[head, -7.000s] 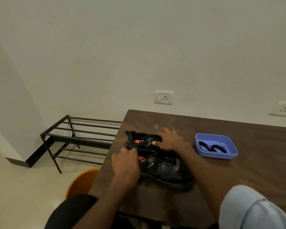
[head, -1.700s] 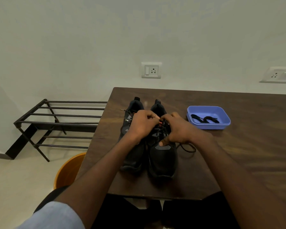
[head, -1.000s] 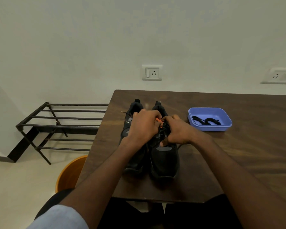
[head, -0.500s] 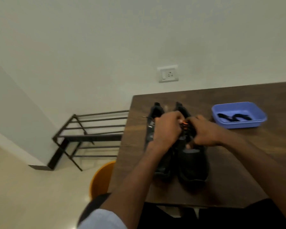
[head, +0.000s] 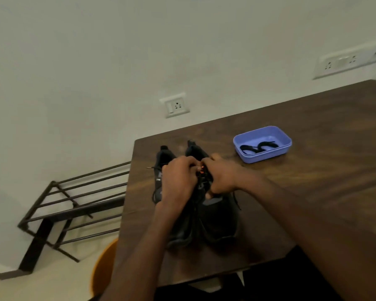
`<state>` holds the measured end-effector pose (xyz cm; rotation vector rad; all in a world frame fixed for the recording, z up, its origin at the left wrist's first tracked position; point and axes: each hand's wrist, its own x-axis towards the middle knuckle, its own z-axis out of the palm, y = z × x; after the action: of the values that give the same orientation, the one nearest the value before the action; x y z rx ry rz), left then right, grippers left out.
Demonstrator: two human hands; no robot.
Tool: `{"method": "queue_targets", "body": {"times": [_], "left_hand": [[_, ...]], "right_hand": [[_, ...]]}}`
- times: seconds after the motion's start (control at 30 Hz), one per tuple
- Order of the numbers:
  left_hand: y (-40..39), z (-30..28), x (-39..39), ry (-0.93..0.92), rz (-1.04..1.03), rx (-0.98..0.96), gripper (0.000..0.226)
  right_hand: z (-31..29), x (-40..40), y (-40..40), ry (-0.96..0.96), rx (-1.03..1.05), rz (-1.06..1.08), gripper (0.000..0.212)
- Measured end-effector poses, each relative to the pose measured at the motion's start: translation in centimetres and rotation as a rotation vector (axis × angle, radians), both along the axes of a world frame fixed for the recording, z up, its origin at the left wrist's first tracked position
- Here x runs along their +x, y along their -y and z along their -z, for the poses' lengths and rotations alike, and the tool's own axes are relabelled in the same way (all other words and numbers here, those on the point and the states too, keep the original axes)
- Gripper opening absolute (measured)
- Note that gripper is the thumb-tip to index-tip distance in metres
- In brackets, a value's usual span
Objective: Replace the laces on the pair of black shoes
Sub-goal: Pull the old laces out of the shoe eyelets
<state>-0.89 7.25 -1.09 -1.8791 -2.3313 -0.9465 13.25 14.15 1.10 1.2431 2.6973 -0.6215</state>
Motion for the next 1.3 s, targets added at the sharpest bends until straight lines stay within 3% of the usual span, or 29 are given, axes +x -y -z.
{"method": "queue_targets", "body": {"times": [0.23, 0.3, 0.37, 0.47, 0.53, 0.6, 0.67, 0.73, 0.77, 0.8, 0.87, 0.97, 1.13, 1.2, 1.3], "left_hand": [[0.3, -1.6, 1.1, 0.65, -0.074, 0.131, 0.016], [0.4, -1.8, 1.0, 0.749, -0.043, 0.148, 0.012], [0.3, -2.0, 0.7, 0.611, 0.003, 0.096, 0.007], [0.4, -2.2, 0.4, 0.07, 0.03, -0.082, 0.012], [0.8, -2.2, 0.4, 0.007, -0.033, -0.074, 0.009], [0.9, -2.4, 0.5, 0.179, -0.116, 0.047, 0.017], [0.7, -3.5, 0.4, 0.562, -0.189, 0.225, 0.016], [0.7, -4.5, 0.0, 0.968, -0.138, 0.314, 0.013], [1.0, -4.6, 0.0, 1.017, -0.093, 0.287, 0.014], [1.1, -4.3, -0.1, 0.931, -0.065, 0.232, 0.013], [1.1, -3.2, -0.4, 0.538, -0.015, 0.071, 0.004], [0.7, -1.9, -0.3, 0.065, 0.055, -0.132, 0.013], [0.5, -2.1, -0.3, -0.06, -0.1, 0.052, 0.019], [0.4, -2.6, -1.0, 0.155, -0.24, 0.158, 0.025], [0.9, -4.2, -2.0, 0.909, -0.229, 0.328, 0.016]], "right_hand": [[-0.6, 0.2, 0.2, -0.013, -0.044, 0.011, 0.099], [-0.7, 0.2, 0.2, -0.024, -0.053, 0.004, 0.099], [-0.8, 0.2, 0.1, -0.018, -0.05, -0.007, 0.101], [-1.1, 0.3, -0.1, -0.018, -0.052, -0.028, 0.103], [-1.1, 0.4, -0.3, -0.028, -0.055, -0.038, 0.103], [-1.2, 0.6, -0.4, -0.038, -0.056, -0.039, 0.103], [-1.2, 0.7, -0.5, -0.041, -0.055, -0.042, 0.105], [-1.2, 0.7, -0.5, -0.048, -0.061, -0.045, 0.105], [-1.2, 0.7, -0.5, -0.049, -0.064, -0.047, 0.106], [-1.1, 0.7, -0.5, -0.046, -0.063, -0.048, 0.106], [-1.1, 0.6, -0.6, -0.037, -0.056, -0.052, 0.107], [-1.2, 0.8, -0.7, -0.045, -0.073, -0.05, 0.106], [-1.1, 1.0, -0.8, -0.056, -0.075, -0.046, 0.105], [-1.0, 0.9, -0.8, -0.061, -0.067, -0.044, 0.104], [-1.0, 0.9, -0.9, -0.069, -0.071, -0.041, 0.103]]}}
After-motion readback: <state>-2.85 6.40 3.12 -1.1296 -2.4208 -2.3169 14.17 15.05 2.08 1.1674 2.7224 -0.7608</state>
